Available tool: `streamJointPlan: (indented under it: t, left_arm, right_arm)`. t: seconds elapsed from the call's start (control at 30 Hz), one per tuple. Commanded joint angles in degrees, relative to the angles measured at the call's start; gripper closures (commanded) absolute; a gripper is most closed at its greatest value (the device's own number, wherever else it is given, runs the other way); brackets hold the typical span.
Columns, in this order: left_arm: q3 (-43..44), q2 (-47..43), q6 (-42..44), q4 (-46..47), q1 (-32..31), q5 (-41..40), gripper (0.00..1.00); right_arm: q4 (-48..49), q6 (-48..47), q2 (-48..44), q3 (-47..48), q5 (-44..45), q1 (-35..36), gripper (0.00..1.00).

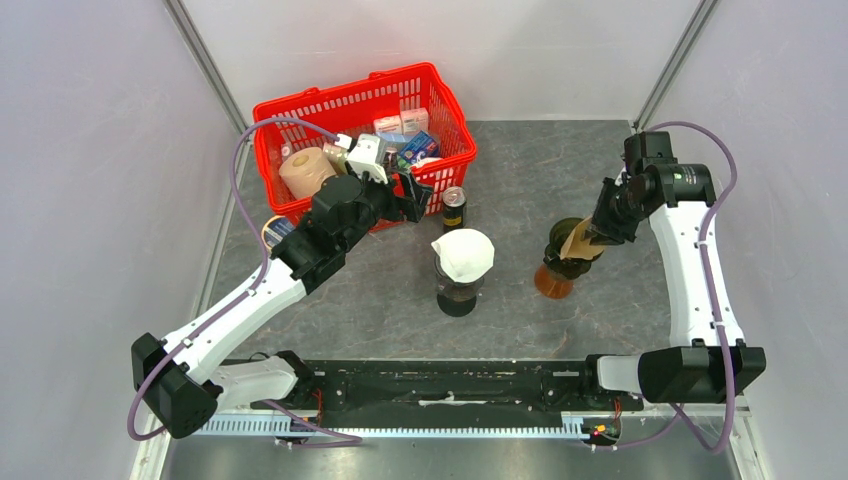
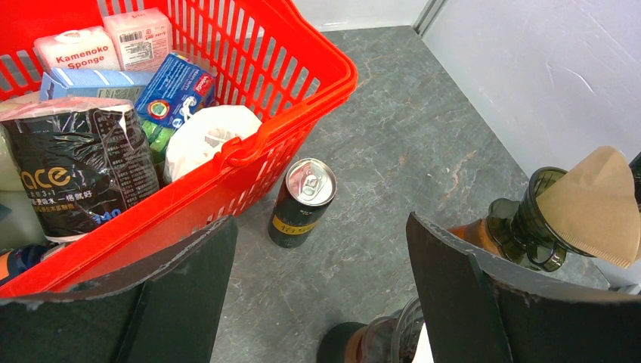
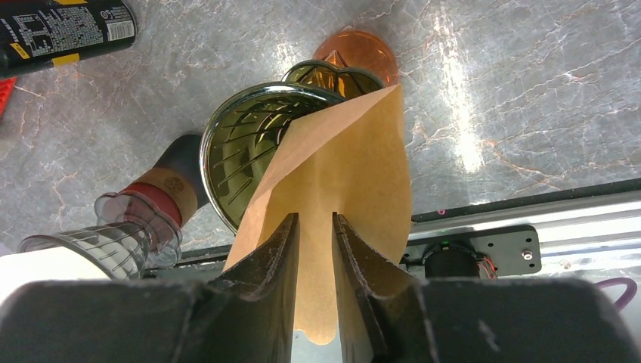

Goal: Place the coffee filter in the dripper

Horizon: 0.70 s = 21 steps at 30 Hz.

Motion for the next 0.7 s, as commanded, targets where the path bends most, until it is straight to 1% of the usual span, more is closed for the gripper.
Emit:
streamJointPlan:
  t: [0.0,0.13,0.33,0.67]
  left_arm:
    - [0.5,0.5,-1.4,2.6,0.4,-0.3,0.11]
    - [0.6,0.5,-1.3,2.6,0.4,-0.3,0.11]
    - [0.5,0.3,-1.2,2.6,0.4,-0.5,0.11]
    - [0.6,0.7,-1.1,2.6,0.4,-0.7,0.11]
  right_arm:
    - [3.4,0.2,0.2,-0.5,-1.7,0.4,0.70]
    - [4.5,0.4,0.9,-0.6,-3.1,0.7,0.71]
    - [4.5,0.6,1.9,-1.9,-2.8,1.3,0.71]
    - [2.6,0.4,2.0,-3.9,-0.1,1.3,0.72]
